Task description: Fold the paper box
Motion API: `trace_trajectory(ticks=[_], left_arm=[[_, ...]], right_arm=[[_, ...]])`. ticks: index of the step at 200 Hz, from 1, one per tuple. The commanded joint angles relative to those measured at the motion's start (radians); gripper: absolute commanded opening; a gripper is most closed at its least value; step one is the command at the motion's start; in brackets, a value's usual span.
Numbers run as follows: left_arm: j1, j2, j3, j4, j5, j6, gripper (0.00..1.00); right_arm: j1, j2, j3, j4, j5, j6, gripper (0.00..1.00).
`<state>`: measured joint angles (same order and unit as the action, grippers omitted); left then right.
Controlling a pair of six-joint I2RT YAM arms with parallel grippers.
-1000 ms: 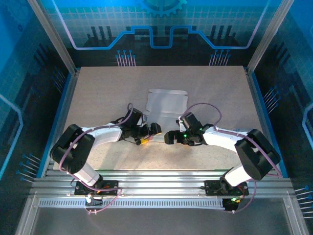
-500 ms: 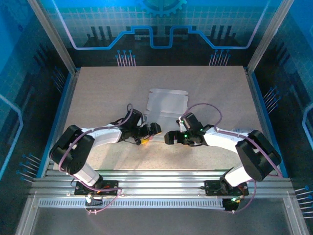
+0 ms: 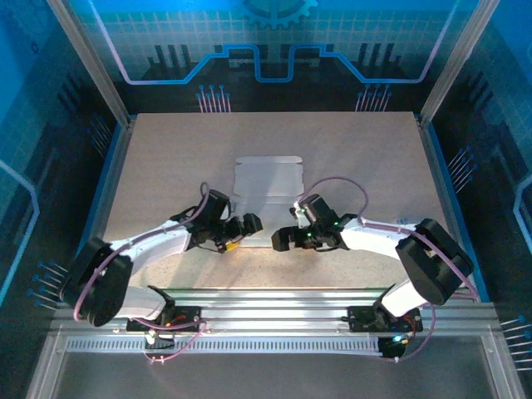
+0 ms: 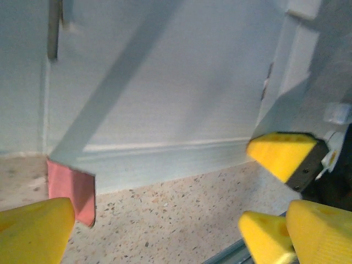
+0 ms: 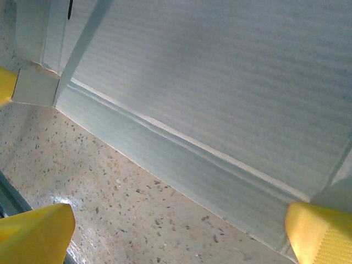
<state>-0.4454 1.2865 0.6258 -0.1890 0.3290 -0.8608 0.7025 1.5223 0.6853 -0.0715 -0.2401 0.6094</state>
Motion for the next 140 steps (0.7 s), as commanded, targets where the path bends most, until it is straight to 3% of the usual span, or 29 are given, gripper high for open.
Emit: trace_trajectory(ticks=[1, 30, 75, 106, 140], left_arm=[[0.074, -0.068, 0.037, -0.135, 0.002, 0.081, 0.99], [0.161, -0.056, 0.082, -0.171, 0.024, 0.138, 0.99], [0.189, 0.042, 0.159, -0.159, -0.004, 0.161, 0.99], [0.191, 0.066, 0.207, -0.194, -0.110, 0.186, 0.99], [0.194, 0.121, 0.272, -0.228, -0.140, 0.226, 0.99]], right_arm=[[0.042, 0.046, -0.009, -0.071, -0.005, 0.014, 1.00], [0.082, 0.058, -0.004, -0.067, 0.017, 0.065, 1.00], [0.130, 0.018, 0.012, -0.027, 0.005, 0.163, 1.00], [0.132, -0.032, 0.079, -0.082, 0.030, 0.129, 1.00], [0.104, -0.040, 0.179, -0.148, 0.063, 0.056, 1.00]])
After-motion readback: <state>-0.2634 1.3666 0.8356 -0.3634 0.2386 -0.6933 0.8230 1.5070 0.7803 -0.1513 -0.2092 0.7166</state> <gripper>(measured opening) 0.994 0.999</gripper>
